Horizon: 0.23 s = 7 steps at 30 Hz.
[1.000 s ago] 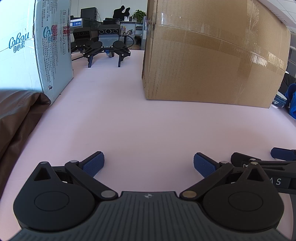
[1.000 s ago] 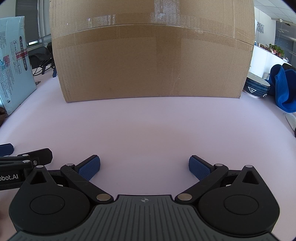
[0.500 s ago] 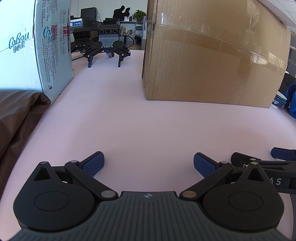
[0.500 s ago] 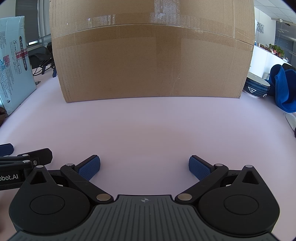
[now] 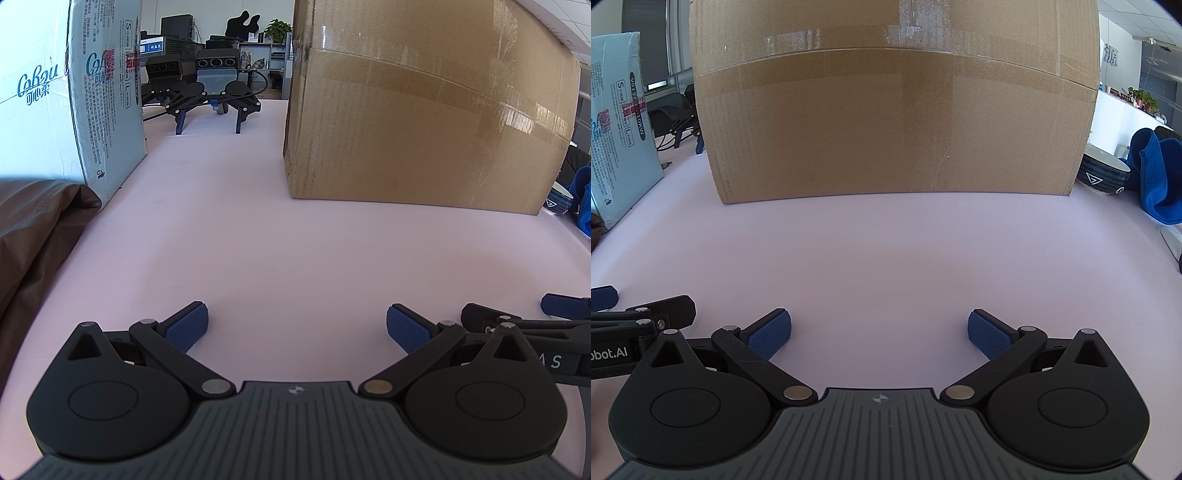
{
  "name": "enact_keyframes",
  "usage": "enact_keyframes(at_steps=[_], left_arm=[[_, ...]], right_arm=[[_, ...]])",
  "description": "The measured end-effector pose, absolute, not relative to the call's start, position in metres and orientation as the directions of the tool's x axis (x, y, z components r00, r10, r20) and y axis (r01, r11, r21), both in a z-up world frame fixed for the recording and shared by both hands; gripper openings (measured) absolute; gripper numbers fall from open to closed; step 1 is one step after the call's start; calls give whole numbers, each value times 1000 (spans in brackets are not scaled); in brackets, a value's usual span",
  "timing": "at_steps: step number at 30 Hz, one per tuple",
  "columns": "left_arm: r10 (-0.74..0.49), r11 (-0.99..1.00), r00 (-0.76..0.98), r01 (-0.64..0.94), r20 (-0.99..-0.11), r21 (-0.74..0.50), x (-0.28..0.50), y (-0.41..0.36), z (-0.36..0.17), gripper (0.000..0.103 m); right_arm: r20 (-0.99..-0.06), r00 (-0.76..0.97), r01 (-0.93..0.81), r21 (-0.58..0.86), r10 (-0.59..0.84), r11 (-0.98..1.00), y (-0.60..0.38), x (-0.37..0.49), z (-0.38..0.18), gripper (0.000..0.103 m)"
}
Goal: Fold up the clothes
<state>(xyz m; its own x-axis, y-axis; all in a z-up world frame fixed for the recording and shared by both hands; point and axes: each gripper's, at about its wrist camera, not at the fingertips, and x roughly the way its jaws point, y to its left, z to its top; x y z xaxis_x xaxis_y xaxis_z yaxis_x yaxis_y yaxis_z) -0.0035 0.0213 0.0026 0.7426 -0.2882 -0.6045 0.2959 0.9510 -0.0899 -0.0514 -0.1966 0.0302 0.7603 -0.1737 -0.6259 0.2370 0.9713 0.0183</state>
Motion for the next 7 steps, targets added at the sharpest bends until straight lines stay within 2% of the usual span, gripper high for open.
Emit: enact_keyframes(at_steps=[7], left_arm=[[-287, 951, 743, 296, -605, -88, -3, 22, 2, 103]], right_arm=[[-626, 760, 237, 18, -174, 971, -197, -52, 30, 103]])
